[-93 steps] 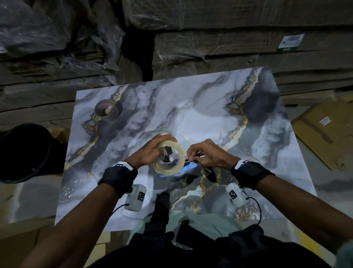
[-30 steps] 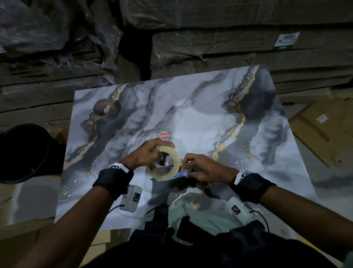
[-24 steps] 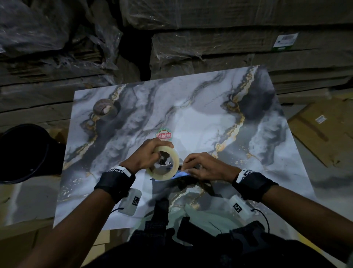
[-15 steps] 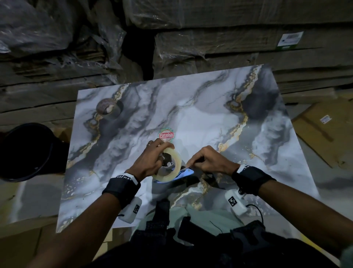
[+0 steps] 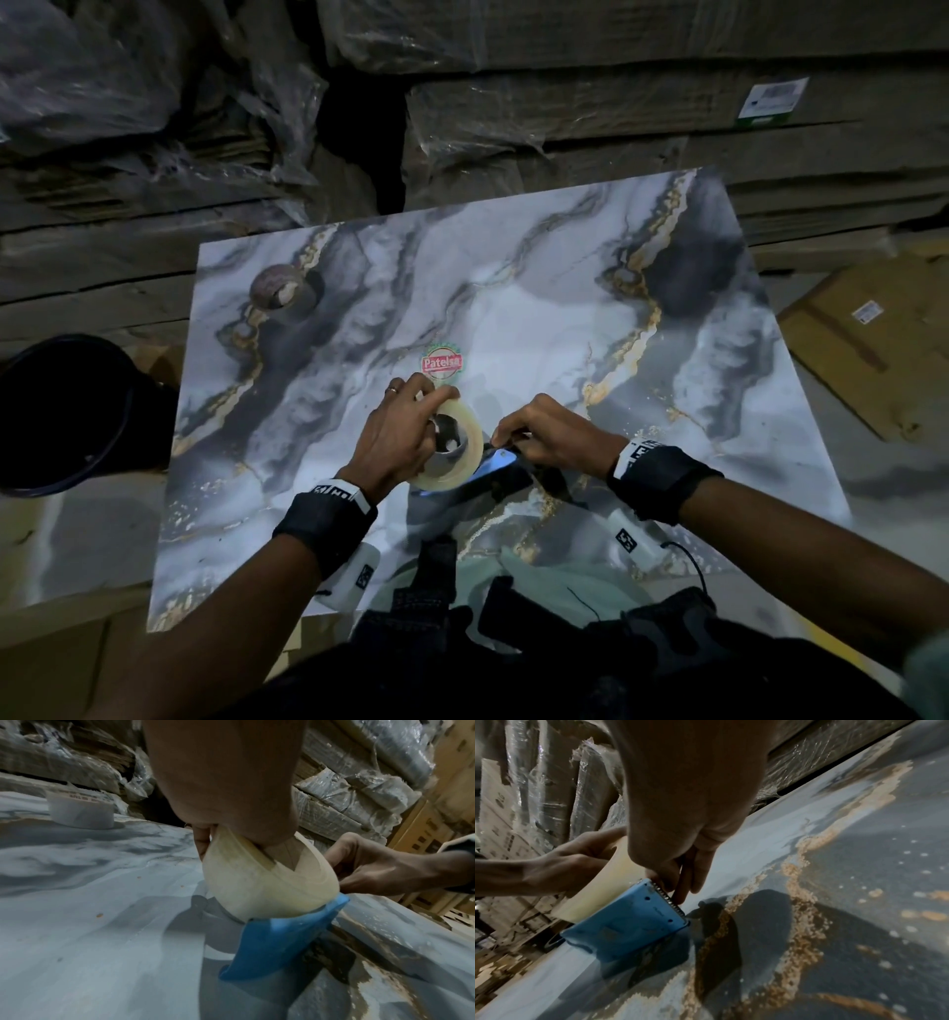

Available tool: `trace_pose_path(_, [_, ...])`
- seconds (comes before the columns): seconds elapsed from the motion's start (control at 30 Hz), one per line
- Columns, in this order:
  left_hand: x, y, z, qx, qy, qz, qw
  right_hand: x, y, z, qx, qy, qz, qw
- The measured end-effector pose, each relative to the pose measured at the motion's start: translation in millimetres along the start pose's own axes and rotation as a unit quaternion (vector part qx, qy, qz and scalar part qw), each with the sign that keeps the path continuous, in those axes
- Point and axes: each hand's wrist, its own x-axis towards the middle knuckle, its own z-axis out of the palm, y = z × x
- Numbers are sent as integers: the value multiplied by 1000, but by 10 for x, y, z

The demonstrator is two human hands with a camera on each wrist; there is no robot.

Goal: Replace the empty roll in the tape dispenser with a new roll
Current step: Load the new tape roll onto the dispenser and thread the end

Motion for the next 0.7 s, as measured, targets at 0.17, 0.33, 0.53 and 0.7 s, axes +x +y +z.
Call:
trace_pose_path(0.17, [-65, 31, 43, 5, 11, -44, 999, -22, -47, 39, -13, 24, 21, 999])
trace_pose_path(0.33, [-35, 60, -17, 9, 16, -52, 998, -7, -19, 50, -7, 29, 26, 999])
trace_pose_path(0.53, [-55, 87, -68, 10, 3, -72, 997, 50, -24, -15, 32, 21, 19, 999])
trace_pose_path(0.7, [-51, -2, -43, -16, -26, -38, 999, 37, 43, 37, 52, 10, 34, 998])
